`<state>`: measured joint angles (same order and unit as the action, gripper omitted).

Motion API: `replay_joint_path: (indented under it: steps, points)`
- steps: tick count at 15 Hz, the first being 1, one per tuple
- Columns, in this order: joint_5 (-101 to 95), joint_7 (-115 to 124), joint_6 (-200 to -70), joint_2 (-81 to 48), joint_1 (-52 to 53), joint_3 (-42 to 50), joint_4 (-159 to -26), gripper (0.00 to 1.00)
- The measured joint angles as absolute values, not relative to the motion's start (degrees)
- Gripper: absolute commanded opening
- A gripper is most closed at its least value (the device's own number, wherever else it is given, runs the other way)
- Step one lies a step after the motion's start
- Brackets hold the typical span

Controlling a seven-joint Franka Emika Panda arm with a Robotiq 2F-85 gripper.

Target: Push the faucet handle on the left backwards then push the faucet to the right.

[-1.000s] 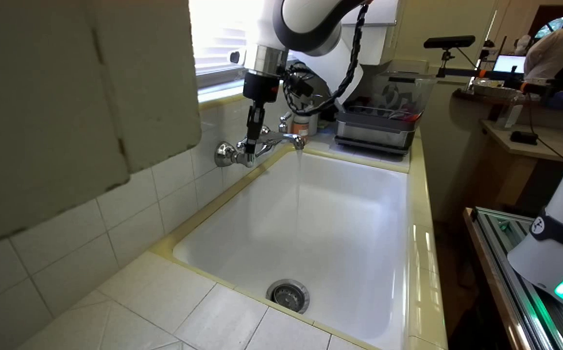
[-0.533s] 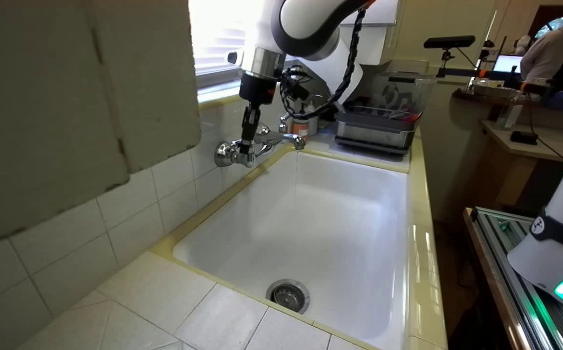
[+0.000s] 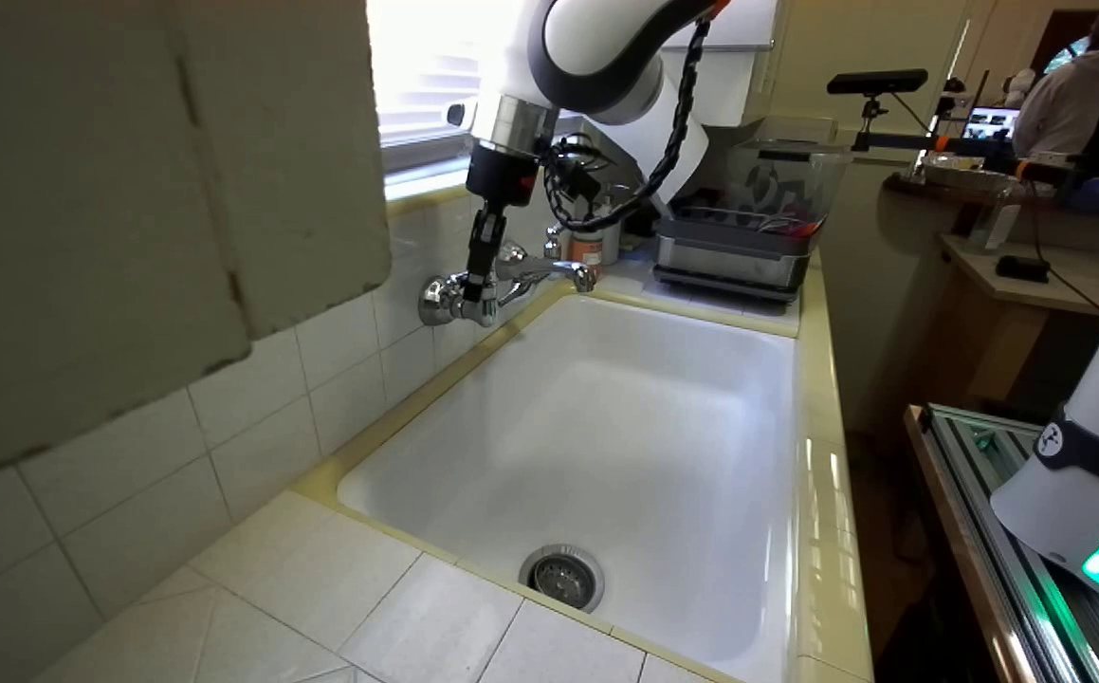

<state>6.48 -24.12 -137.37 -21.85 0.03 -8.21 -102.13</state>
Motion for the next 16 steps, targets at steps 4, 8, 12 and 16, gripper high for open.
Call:
replay_joint_path:
  steps: [4,8,12,16]
  points:
    - [7.59,-23.73,-137.37,-21.85,-0.14,-8.23,-102.17,0.0]
    - [7.6,-21.56,-137.27,-21.8,-0.1,-8.23,-102.17,0.0]
    - [7.41,-17.76,-137.09,-21.28,0.38,-8.1,-102.46,0.0]
    - [7.03,-13.55,-136.57,-19.21,1.18,-7.85,-104.25,0.0]
